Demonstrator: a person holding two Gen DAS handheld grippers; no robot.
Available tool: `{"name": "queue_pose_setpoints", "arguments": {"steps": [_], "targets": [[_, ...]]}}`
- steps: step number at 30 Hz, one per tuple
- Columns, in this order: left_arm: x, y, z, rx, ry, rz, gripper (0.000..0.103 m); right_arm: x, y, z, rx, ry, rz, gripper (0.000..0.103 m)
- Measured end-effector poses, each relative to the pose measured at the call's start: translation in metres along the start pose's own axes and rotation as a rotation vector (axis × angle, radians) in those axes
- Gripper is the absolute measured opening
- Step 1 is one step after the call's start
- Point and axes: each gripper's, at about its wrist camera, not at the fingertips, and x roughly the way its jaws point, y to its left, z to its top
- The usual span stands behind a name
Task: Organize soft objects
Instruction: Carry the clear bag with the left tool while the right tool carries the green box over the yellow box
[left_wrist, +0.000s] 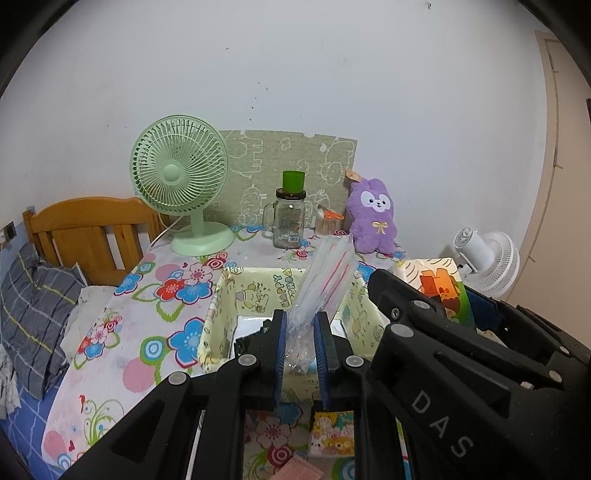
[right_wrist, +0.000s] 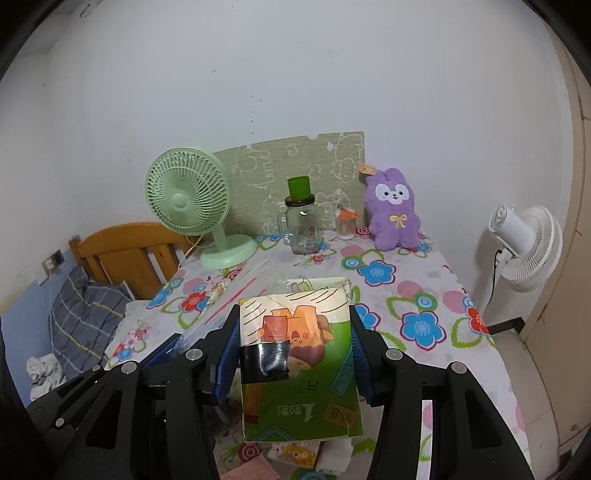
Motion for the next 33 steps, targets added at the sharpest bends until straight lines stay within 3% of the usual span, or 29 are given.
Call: {"name": "queue_pose_setpoints", "arguments": {"steps": [21, 33], "targets": [[0.061, 0.012, 0.023, 0.019, 0.020, 0.037, 0.013, 0.070, -0.004, 0.023, -0.002, 0.047, -0.008, 0.056], [0.102, 0.023, 0.015, 0.001, 0.093, 0.075, 0.013, 0.115, -0.007, 0.015, 0.020, 0.121, 0.005, 0.056]]}}
